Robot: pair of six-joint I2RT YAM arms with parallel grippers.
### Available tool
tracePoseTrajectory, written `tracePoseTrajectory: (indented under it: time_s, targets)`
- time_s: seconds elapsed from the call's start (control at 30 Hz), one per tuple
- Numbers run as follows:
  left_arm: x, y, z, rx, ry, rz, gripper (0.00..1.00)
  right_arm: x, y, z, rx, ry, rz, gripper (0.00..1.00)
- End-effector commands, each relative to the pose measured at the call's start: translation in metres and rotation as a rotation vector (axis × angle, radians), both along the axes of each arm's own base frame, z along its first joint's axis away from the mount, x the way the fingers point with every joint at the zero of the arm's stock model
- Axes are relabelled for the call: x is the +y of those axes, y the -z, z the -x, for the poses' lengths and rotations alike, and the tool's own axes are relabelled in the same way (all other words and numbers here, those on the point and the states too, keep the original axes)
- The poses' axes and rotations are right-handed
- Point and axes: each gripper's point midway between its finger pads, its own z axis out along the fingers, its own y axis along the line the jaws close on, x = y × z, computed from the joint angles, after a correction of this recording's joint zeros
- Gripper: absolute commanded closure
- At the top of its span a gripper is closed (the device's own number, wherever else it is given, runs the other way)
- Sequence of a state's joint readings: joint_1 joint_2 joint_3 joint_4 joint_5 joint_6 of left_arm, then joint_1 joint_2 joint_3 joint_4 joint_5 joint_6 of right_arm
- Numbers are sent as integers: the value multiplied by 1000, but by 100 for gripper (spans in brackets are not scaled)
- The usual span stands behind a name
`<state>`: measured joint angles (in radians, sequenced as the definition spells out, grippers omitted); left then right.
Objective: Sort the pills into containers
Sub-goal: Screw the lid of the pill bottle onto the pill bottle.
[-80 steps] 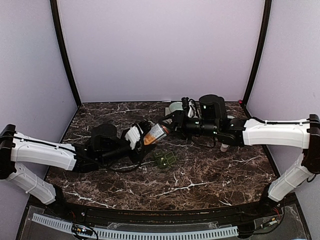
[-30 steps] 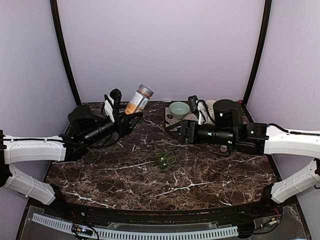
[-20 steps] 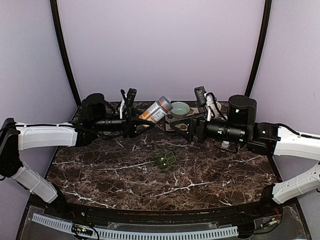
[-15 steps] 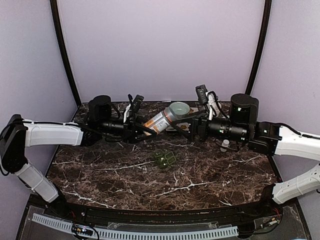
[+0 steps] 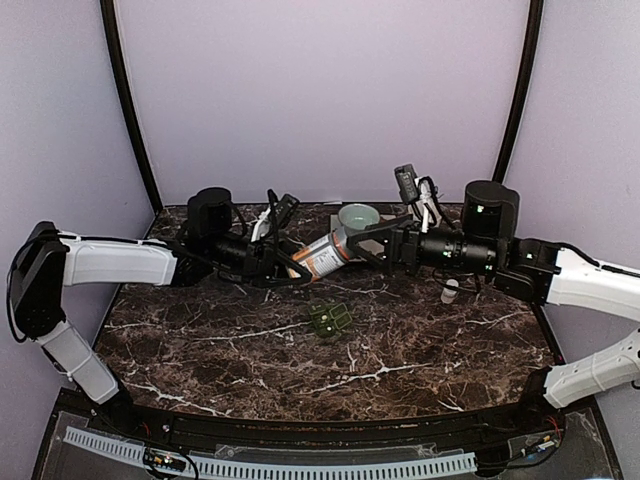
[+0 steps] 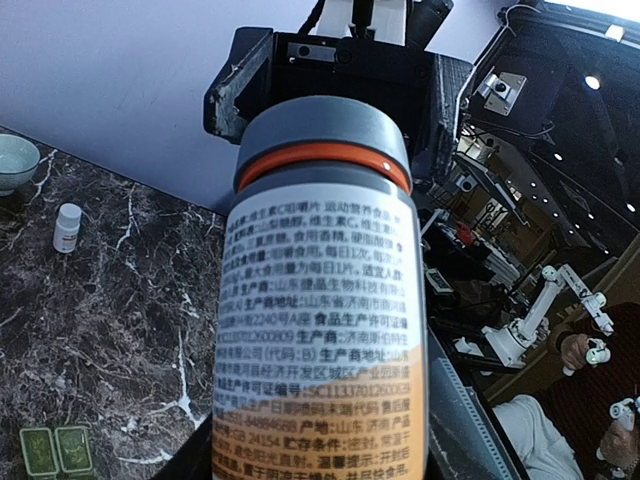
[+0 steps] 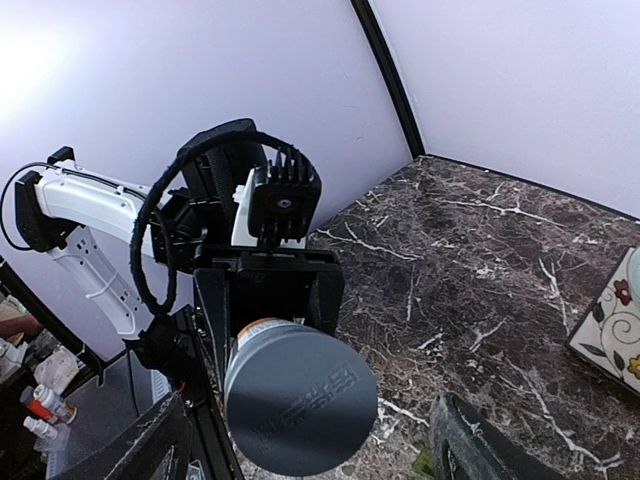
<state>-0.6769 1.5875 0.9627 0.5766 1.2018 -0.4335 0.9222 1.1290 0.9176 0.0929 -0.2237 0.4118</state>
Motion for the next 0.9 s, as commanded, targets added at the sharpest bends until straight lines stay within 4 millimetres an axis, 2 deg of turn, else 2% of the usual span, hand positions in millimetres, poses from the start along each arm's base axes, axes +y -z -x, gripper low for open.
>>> tracePoseTrajectory:
  time_s: [0.0,0.33,0.57,0.67,0.87]
  targets:
    - [1,-18,4,-30,53,40,100,8,-19,6,0,-71,-81,18]
    - [-1,-19,3,-17,73,38,100,19,-12,7,44,-123,-90,18]
    - [-1,-16,4,-9,80,32,100,24,-12,6,60,-139,-97,23]
    - [-1,-16,4,-9,81,32,100,26,-11,6,67,-149,-96,29]
    - [-1,-15,3,-9,81,29,100,29,-13,7,75,-163,-107,48]
